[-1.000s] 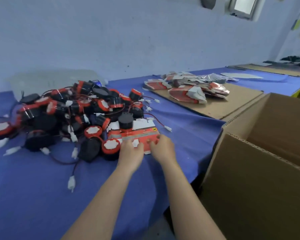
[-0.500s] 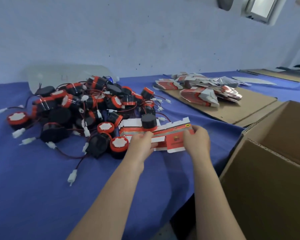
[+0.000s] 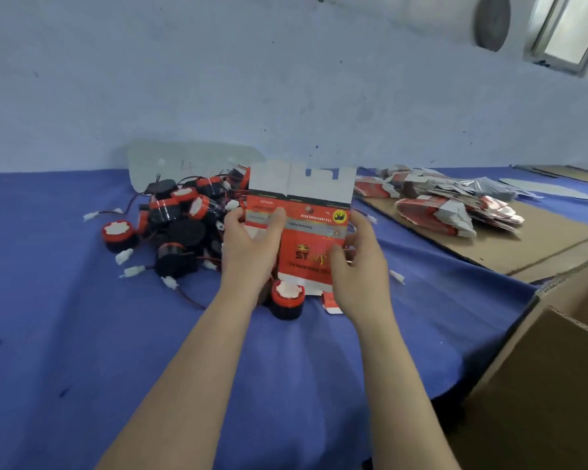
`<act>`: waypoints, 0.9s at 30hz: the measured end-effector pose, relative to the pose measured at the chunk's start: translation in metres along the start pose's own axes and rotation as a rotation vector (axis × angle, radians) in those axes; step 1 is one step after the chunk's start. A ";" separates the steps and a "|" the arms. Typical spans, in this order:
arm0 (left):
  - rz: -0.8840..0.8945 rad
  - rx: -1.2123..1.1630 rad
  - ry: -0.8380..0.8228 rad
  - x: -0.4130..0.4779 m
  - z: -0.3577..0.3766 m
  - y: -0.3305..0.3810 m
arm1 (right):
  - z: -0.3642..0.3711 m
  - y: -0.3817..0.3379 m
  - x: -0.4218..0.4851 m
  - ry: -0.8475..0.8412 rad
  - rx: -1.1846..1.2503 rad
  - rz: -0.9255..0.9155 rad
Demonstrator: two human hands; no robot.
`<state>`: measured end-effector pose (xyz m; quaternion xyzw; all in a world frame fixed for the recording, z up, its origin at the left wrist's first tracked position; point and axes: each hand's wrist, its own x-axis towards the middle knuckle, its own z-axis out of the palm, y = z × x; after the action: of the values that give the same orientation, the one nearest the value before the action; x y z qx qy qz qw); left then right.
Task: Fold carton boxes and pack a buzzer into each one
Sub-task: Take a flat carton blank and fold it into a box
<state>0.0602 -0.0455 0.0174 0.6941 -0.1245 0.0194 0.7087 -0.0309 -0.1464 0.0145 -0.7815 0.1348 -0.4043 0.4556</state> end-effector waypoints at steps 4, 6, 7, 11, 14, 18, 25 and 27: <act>0.043 -0.009 0.131 0.019 -0.056 -0.011 | 0.059 -0.009 -0.001 -0.167 -0.038 -0.056; 0.059 -0.041 0.190 0.022 -0.079 -0.017 | 0.095 -0.017 -0.002 -0.222 -0.054 -0.081; 0.069 -0.054 0.223 0.022 -0.089 -0.020 | 0.112 -0.021 -0.004 -0.238 -0.037 -0.094; 0.118 -0.089 0.359 0.022 -0.128 -0.033 | 0.169 -0.034 -0.013 -0.301 0.064 -0.141; 0.131 -0.105 0.366 0.019 -0.151 -0.041 | 0.196 -0.035 -0.023 -0.336 0.138 -0.151; 0.140 -0.105 0.415 0.020 -0.166 -0.051 | 0.218 -0.027 -0.044 -0.419 0.211 -0.123; 0.129 -0.135 0.381 0.016 -0.155 -0.064 | 0.221 -0.018 -0.048 -0.469 0.310 -0.070; 0.131 -0.117 0.379 0.013 -0.154 -0.064 | 0.217 -0.015 -0.049 -0.454 0.325 -0.048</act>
<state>0.1084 0.1026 -0.0435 0.6262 -0.0350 0.1884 0.7558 0.0995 0.0212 -0.0538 -0.7717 -0.0560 -0.2460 0.5837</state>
